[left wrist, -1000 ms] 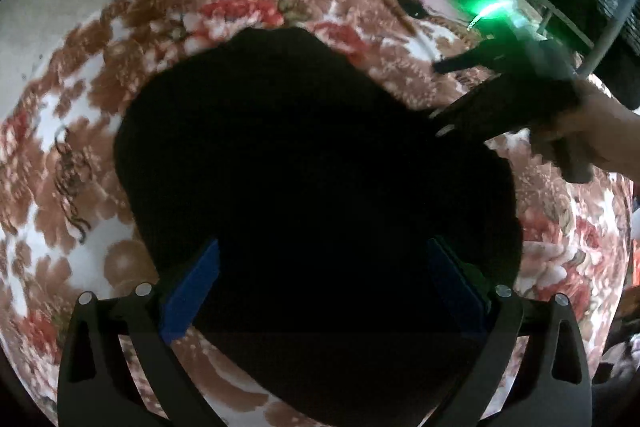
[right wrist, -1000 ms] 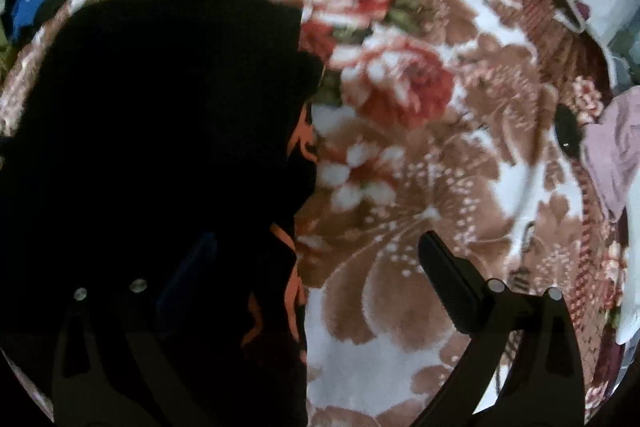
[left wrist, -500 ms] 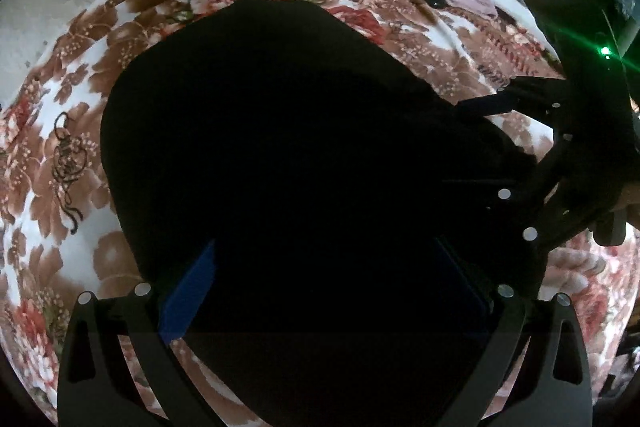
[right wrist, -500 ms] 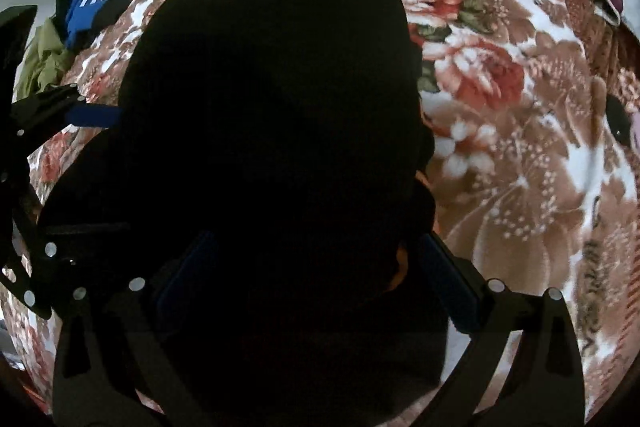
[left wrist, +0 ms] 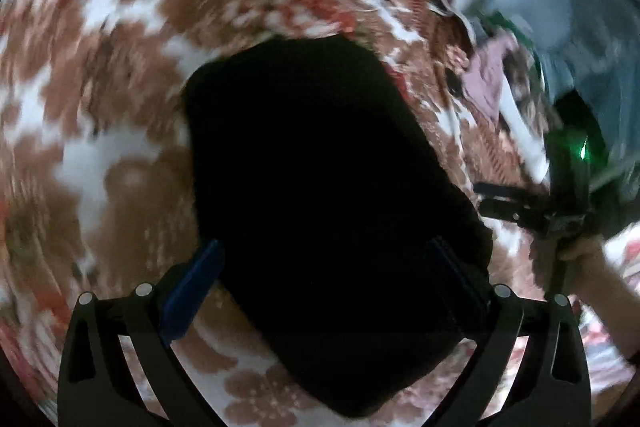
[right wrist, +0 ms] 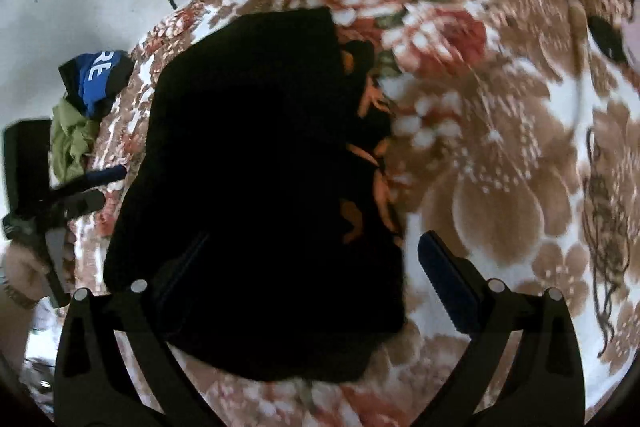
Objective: Fold large clothes
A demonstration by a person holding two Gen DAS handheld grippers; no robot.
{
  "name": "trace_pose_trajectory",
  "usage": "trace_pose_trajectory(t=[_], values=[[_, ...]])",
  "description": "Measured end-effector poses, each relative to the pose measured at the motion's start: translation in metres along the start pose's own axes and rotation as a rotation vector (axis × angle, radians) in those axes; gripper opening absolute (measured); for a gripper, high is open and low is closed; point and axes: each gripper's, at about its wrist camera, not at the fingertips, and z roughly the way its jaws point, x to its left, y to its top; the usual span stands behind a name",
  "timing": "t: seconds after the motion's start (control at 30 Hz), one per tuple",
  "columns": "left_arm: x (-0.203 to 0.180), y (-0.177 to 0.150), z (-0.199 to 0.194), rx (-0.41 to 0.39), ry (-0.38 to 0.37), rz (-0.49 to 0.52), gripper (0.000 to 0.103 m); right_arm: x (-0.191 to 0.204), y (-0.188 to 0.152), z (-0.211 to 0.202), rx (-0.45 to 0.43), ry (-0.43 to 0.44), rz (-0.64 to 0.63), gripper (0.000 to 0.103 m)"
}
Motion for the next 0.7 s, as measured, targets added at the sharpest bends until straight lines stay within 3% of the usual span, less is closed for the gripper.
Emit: trace_pose_trajectory(t=[0.1,0.23,0.3,0.53,0.7], values=[[0.022,-0.009,0.013,0.074,-0.048,-0.075,0.098,-0.011,-0.002,0.010,0.057,0.044,0.027,0.099],[0.041,-0.024,0.031,0.106,-0.140,-0.185,0.099,-0.019,-0.004,0.031,0.117,0.146,0.092,0.099],[0.049,-0.029,0.040,0.099,-0.206,-0.254,0.099,-0.020,-0.005,0.043,0.145,0.152,0.104,0.099],[0.054,-0.039,0.063,0.091,-0.331,-0.354,0.099,-0.033,-0.007,0.070,0.198,0.211,0.166,0.099],[0.049,-0.039,0.080,0.110,-0.370,-0.375,0.099,-0.039,-0.007,0.085,0.224,0.261,0.209,0.100]])
